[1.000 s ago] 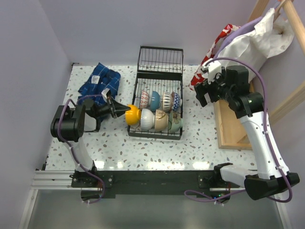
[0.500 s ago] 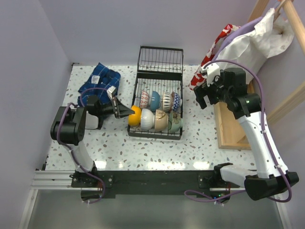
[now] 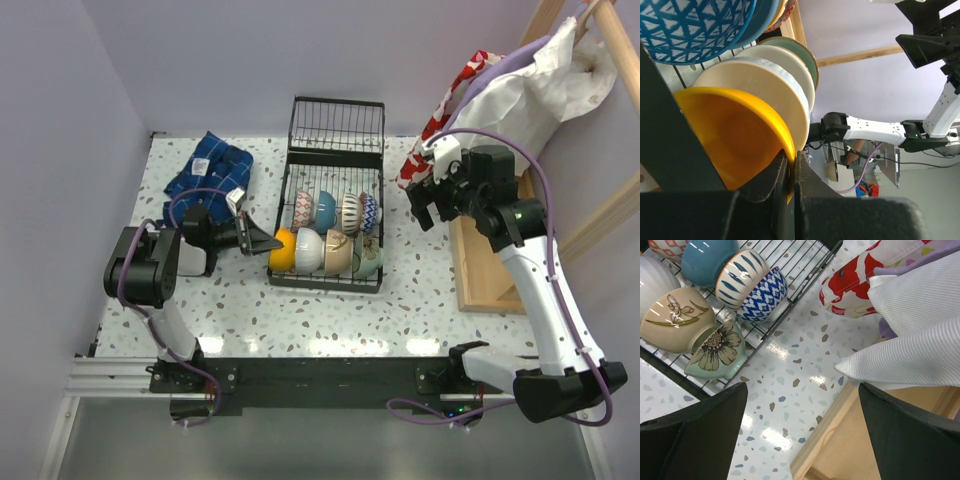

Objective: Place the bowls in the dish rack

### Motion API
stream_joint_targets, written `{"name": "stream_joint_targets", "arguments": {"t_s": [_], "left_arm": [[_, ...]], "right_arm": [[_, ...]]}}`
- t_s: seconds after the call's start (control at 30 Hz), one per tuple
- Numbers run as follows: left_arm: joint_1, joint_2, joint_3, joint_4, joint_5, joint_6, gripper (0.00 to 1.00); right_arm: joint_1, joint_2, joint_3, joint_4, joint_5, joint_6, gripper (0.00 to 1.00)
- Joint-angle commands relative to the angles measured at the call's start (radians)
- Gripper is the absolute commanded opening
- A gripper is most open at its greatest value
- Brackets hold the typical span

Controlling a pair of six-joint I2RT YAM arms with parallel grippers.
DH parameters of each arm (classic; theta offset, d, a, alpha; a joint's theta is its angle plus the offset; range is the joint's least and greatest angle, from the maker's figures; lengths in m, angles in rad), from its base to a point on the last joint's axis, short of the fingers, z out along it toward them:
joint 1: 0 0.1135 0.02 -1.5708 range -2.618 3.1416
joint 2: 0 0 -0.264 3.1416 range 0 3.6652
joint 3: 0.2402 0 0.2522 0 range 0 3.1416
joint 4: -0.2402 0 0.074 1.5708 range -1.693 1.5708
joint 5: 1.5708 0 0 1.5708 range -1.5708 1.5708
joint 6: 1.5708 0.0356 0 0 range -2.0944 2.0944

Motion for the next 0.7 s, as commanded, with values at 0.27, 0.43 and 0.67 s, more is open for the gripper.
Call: {"name": "stream_joint_targets", "arguments": {"t_s": [0.27,0.43,0.67], "left_arm": [[0.003,0.132,0.004,0.343,-0.127,-0.196,0.26],[0.003,0.083,0.015,0.294,-0.128,-0.167,0.35],[0.012,-0.113,0.058,-0.151,-0.156,0.150,0.56]], "right_arm": [[-0.011,-0.048,-0.008,-0.007,0.029,-0.028,0.98],[-0.014,-0.045,-0.005,0.000,0.023,-0.025,0.98],[-0.017,-0.047,0.001,0.005,0.015,-0.027,0.98]]}}
